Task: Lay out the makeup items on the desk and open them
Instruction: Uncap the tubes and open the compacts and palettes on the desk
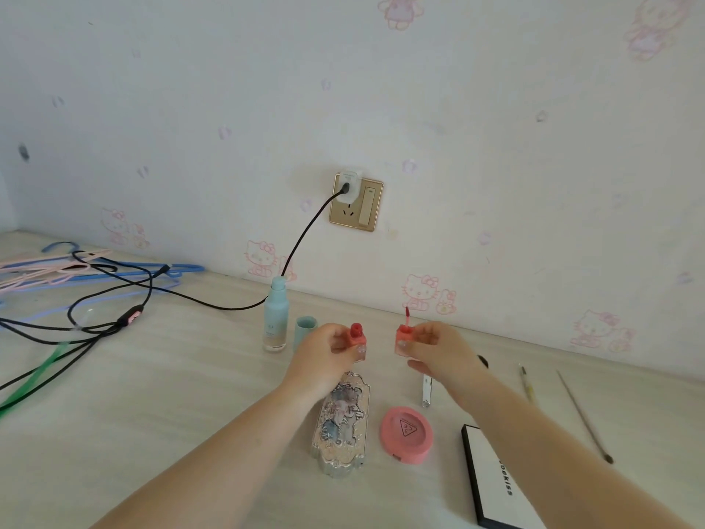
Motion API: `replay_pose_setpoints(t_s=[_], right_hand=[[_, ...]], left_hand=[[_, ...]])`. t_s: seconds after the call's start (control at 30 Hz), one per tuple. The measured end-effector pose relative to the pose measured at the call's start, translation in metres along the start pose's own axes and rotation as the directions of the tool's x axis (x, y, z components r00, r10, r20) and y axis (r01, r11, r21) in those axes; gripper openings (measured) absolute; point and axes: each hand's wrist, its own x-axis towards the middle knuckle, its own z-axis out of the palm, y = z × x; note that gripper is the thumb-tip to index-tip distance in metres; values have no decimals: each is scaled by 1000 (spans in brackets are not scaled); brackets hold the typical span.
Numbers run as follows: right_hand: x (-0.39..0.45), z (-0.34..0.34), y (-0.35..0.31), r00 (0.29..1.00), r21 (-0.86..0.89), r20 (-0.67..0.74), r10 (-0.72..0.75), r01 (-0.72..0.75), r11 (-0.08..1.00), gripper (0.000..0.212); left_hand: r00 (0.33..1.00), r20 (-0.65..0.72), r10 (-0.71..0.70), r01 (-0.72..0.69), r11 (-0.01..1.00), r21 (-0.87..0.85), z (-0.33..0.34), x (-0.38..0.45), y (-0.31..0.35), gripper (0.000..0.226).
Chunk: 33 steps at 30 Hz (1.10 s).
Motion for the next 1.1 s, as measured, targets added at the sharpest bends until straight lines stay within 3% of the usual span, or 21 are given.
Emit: replay_pose_setpoints(t_s=[0.07, 0.43, 0.6, 0.73, 0.83, 0.97, 1.1], right_hand=[[6, 12, 2, 1000, 4, 18, 6, -6, 1000, 18], [34, 39, 26, 999, -317, -10, -39, 34, 948, 22], [41, 39, 31, 999, -407, -15, -34, 25, 913, 21], [41, 38, 31, 1000, -447, -2, -18, 15, 894, 31], [38, 31, 28, 999, -448, 29, -14, 25, 894, 50], [25, 5, 17, 999, -400, 10, -53, 53, 915, 50], [16, -29, 14, 991, -385, -105, -84, 38, 922, 40]], left_hand=[[1000, -19, -7, 7, 1000, 22, 1, 5, -3, 12], [999, -25, -37, 42, 982, 187, -1, 18, -12, 19], [999, -39, -33, 40, 979, 198, -2, 24, -18, 9], [999, -14, -31, 34, 971, 237, -2, 25, -19, 9], [999, 6, -48, 46, 970, 239, -4, 25, -22, 10], [998, 13, -69, 64, 973, 220, -8, 16, -18, 21], [988, -49, -148, 156, 955, 251, -19, 6, -13, 50]])
